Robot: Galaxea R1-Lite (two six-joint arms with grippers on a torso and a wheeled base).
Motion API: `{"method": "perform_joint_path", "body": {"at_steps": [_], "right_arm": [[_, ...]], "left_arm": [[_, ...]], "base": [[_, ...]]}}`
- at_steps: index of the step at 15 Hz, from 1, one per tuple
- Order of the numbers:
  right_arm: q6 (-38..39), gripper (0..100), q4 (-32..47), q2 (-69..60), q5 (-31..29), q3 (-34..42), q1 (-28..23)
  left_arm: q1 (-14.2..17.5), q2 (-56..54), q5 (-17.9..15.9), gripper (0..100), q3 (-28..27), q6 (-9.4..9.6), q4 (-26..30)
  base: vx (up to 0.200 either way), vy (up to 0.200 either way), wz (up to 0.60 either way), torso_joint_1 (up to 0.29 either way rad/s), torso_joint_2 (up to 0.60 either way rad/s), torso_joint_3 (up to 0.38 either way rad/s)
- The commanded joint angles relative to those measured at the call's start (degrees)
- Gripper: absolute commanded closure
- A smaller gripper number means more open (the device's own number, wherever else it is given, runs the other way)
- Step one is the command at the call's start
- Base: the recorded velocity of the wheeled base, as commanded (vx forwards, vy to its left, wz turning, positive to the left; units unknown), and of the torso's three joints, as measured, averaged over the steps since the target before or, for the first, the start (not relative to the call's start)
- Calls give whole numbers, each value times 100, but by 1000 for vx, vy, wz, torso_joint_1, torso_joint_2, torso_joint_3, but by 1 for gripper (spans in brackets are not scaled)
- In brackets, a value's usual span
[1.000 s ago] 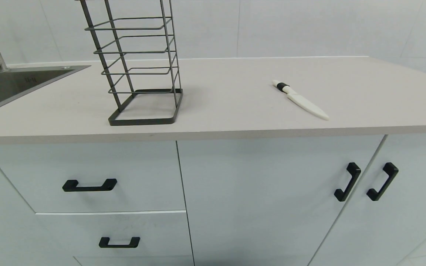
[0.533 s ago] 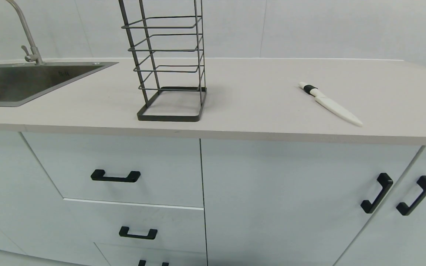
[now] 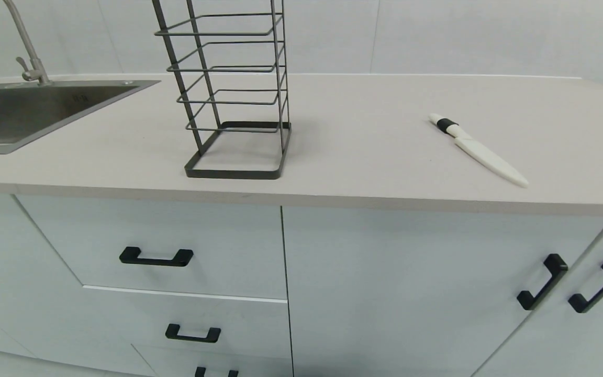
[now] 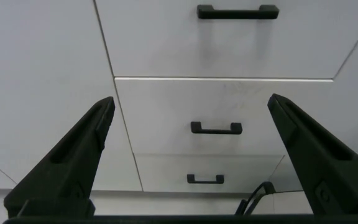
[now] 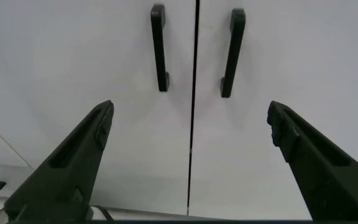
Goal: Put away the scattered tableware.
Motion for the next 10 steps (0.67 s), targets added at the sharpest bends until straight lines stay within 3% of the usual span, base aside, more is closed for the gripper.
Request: {"method": "perform_joint_path", "body": {"at_steps": [1,10], "right_arm": [[0,0,-9,7,4,-1,10],[0,0,-9,7,4,-1,1]], "left_arm": [[0,7,1,0,1,0,-7],[0,7,1,0,1,0,-7]], "base": [[0,0,0,251,-154,-188],[0,0,0,214,-531,-216]]}}
